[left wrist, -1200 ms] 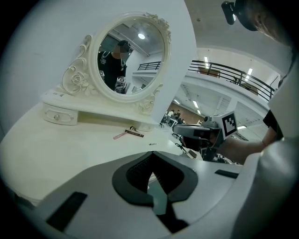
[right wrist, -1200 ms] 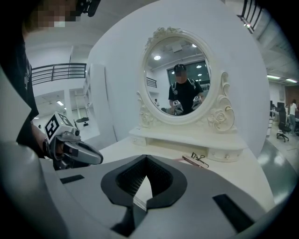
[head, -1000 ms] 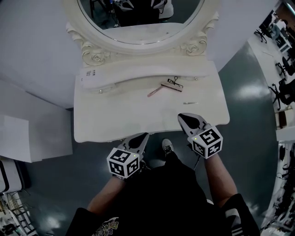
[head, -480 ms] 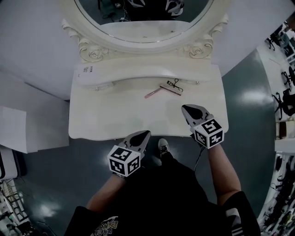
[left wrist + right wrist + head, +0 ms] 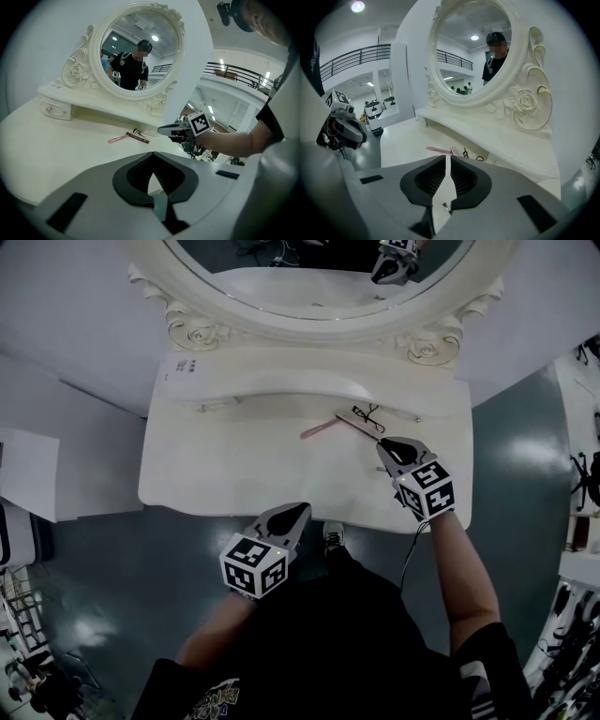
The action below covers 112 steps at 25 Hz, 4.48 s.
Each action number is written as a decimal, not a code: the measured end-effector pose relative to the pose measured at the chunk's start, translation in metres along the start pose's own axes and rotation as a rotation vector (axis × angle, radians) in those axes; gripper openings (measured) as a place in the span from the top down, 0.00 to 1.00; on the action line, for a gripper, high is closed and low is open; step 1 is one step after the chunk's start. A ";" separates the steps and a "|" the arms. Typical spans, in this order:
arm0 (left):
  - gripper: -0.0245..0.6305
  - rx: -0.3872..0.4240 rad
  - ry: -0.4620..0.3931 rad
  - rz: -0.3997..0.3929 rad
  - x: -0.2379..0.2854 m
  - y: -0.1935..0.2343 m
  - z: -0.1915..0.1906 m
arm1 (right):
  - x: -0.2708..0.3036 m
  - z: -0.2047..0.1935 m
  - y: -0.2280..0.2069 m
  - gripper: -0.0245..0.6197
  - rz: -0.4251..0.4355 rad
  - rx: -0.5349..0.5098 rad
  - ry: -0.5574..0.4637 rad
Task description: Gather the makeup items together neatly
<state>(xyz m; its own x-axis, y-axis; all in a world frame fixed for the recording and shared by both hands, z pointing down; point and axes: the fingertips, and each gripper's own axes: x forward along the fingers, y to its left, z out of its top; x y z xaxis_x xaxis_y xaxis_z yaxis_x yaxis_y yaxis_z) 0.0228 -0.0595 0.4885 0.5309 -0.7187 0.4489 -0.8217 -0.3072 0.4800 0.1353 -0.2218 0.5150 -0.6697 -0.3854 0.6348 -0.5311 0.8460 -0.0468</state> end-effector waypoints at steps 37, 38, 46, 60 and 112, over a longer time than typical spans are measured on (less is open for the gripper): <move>0.95 -0.108 -0.024 0.141 0.028 0.009 -0.011 | 0.089 -0.052 -0.038 0.80 0.146 -0.285 0.300; 0.95 -0.105 -0.024 0.139 0.027 0.009 -0.011 | 0.087 -0.051 -0.036 0.80 0.146 -0.281 0.295; 0.95 -0.087 -0.017 0.115 0.017 0.006 -0.013 | 0.070 -0.037 -0.023 0.80 0.120 -0.283 0.237; 0.95 -0.036 -0.015 0.068 -0.019 0.001 -0.015 | 0.037 -0.013 0.035 0.80 0.135 -0.470 0.151; 0.95 -0.118 -0.017 0.130 -0.028 0.013 -0.039 | 0.077 -0.077 0.071 0.80 0.403 -0.646 0.389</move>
<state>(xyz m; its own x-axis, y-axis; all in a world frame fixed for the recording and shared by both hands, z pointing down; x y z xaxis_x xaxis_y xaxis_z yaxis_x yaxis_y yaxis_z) 0.0052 -0.0184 0.5118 0.4171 -0.7586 0.5005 -0.8527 -0.1360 0.5044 0.0857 -0.1628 0.6199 -0.4558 0.0442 0.8890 0.1884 0.9809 0.0479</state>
